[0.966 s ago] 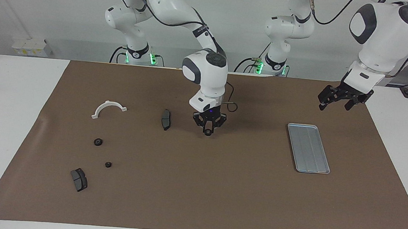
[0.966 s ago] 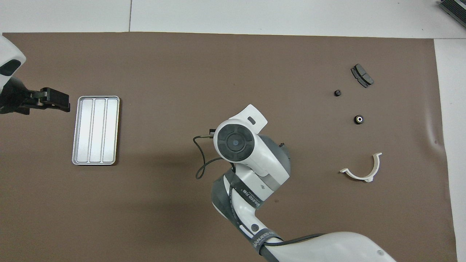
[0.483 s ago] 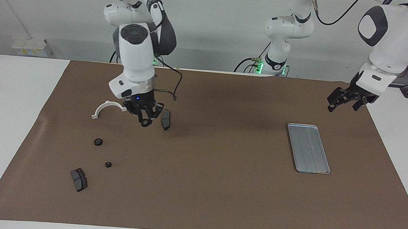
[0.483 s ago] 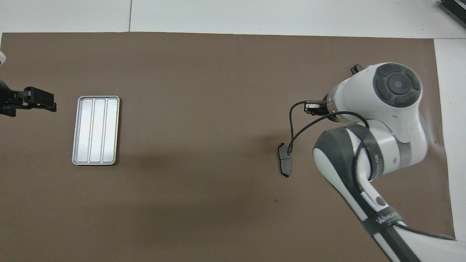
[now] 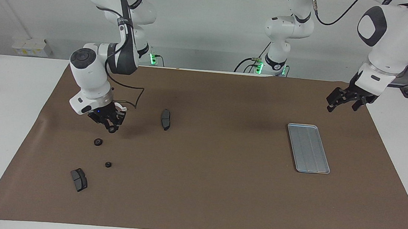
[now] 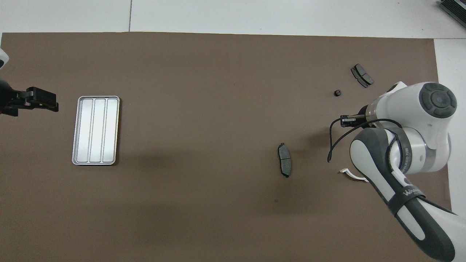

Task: Place bearing gear from tray to pile

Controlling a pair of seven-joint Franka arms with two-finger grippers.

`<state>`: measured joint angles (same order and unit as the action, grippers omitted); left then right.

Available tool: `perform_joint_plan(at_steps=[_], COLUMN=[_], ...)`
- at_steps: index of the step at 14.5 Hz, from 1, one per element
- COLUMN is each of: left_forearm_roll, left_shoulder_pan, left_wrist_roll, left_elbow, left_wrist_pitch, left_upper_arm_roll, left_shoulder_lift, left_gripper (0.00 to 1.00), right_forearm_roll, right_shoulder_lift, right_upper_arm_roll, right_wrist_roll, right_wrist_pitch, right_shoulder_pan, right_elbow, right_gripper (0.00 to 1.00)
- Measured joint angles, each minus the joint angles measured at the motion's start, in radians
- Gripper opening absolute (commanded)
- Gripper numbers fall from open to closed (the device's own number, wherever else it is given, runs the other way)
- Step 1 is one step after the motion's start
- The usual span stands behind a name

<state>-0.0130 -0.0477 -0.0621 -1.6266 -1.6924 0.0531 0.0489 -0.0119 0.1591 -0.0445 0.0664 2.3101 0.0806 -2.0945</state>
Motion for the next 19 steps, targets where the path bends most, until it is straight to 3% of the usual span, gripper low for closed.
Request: perform_joint_plan(at_steps=[3, 4, 5, 6, 10, 13, 19], left_forearm_roll=[0.000, 0.000, 0.000, 0.000, 0.000, 0.000, 0.000], left_shoulder_pan=[0.000, 0.000, 0.000, -0.001, -0.002, -0.002, -0.002], left_wrist_roll=[0.000, 0.000, 0.000, 0.000, 0.000, 0.000, 0.000], left_elbow=[0.000, 0.000, 0.000, 0.000, -0.001, -0.001, -0.001], left_wrist_pitch=[0.000, 0.000, 0.000, 0.000, 0.000, 0.000, 0.000], left_upper_arm_roll=[0.000, 0.000, -0.001, -0.003, -0.007, -0.007, -0.007], left_shoulder_lift=[-0.001, -0.001, -0.001, -0.001, -0.001, -0.001, -0.001], left_gripper=[1.00, 1.00, 1.00, 1.00, 1.00, 1.00, 1.00], right_forearm_roll=[0.000, 0.000, 0.001, 0.001, 0.002, 0.003, 0.003], right_shoulder_lift=[0.021, 0.029, 0.036, 0.043, 0.050, 0.032, -0.096], right_upper_arm_roll=[0.002, 0.002, 0.002, 0.002, 0.002, 0.000, -0.004], right_wrist_roll=[0.000, 0.001, 0.003, 0.005, 0.015, 0.097, 0.166], right_wrist_pitch=[0.038, 0.053, 0.069, 0.085, 0.113, 0.077, -0.267], right_shoulder_pan=[0.000, 0.000, 0.000, 0.000, -0.001, -0.005, -0.069], right_elbow=[-0.026, -0.029, -0.034, -0.037, -0.025, 0.040, 0.240], right_gripper=[0.24, 0.46, 0.79, 1.00, 1.00, 1.00, 1.00])
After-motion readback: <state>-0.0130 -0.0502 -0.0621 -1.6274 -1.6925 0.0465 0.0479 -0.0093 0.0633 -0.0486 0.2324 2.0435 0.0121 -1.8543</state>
